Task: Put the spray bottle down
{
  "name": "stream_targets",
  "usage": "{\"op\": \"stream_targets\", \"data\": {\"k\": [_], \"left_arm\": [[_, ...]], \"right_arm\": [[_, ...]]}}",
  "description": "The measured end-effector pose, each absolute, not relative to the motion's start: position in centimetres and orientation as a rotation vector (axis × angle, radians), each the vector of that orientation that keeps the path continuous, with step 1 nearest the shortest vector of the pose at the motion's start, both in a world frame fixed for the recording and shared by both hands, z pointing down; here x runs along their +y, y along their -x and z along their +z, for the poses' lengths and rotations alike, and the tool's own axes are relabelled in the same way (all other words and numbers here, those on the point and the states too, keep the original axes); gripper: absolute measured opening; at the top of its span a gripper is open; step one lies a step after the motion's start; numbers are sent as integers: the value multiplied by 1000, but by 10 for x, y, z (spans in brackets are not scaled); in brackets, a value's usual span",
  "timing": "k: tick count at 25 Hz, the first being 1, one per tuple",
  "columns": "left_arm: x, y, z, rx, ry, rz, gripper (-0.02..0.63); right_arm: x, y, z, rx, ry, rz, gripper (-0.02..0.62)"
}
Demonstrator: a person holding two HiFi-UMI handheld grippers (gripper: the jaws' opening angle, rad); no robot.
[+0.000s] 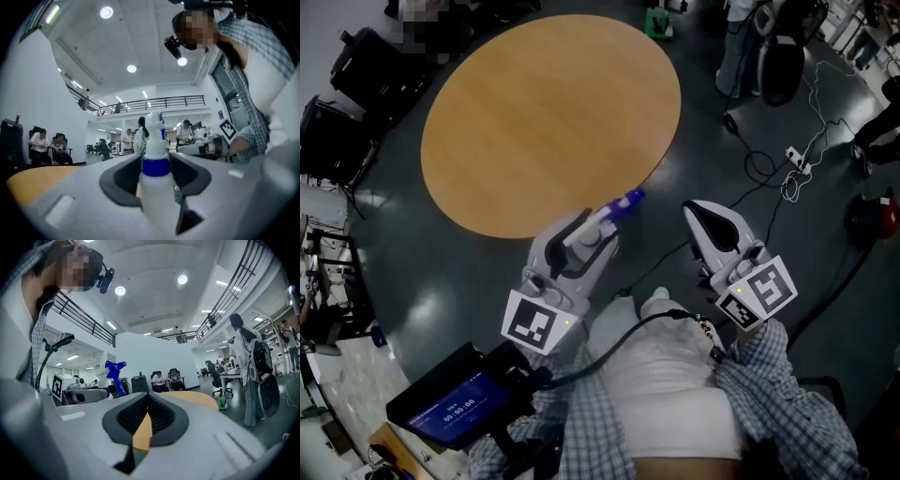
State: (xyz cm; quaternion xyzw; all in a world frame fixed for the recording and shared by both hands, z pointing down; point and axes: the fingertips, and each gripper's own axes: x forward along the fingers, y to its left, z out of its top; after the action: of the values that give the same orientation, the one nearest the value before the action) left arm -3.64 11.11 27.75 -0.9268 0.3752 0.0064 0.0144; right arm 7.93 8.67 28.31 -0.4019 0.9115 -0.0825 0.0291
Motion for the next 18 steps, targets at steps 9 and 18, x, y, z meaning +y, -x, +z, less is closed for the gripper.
{"op": "stream_targets", "data": {"k": [9,18], "left_arm": [[114,55,280,1140,2888,31,184],[116,76,287,1139,2897,35,184]], "right_arm": [[87,-68,283,2786,1297,-237,5],[97,-61,293,2784,1377,-217,5]]}}
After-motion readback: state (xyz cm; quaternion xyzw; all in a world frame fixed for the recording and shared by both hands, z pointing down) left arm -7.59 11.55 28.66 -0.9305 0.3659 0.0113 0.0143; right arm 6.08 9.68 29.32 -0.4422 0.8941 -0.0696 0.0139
